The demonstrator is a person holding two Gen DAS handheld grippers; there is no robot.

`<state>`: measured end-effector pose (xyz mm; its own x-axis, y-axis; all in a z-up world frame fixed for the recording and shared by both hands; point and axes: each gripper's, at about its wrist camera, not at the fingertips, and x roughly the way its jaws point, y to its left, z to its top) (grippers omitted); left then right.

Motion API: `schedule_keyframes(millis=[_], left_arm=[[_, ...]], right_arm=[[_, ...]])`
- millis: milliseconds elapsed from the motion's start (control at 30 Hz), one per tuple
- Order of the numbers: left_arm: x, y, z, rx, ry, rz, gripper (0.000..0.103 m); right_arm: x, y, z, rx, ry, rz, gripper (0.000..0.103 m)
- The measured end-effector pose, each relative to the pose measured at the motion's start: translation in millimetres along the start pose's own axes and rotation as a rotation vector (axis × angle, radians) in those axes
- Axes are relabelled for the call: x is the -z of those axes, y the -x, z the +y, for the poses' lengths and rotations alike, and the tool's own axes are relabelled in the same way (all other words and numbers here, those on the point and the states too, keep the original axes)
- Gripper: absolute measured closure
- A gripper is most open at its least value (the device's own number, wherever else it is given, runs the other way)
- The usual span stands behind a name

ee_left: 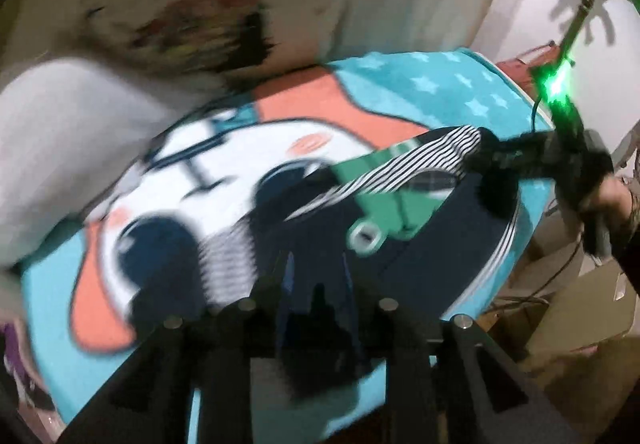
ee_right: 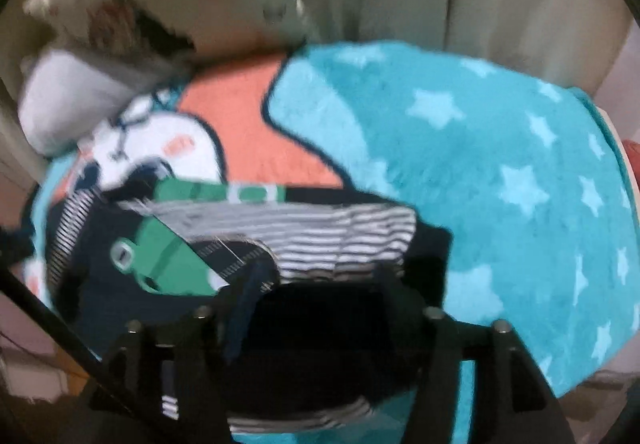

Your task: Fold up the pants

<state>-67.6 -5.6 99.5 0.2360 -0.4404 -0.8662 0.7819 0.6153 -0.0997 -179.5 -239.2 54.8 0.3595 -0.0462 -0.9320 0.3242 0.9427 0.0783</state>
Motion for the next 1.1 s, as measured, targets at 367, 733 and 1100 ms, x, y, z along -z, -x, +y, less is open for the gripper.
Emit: schedule_keyframes(millis=[367,733,1100], left_arm=[[-43,-82,-70,0.101,-0.246,0.111,0.079],[-31,-109,-98,0.107,-0.398,0.193,0.088],[-27,-84,-56,0.157,-0.188,0.140,0.102]], right_arm=[[87,34,-21,-0.069,-0.113,-0.007,0.087],[53,54,14,-0.062,0.051,-0.140,0.058],[20,58,33,-0.072,0.152,-0.146,0.056]])
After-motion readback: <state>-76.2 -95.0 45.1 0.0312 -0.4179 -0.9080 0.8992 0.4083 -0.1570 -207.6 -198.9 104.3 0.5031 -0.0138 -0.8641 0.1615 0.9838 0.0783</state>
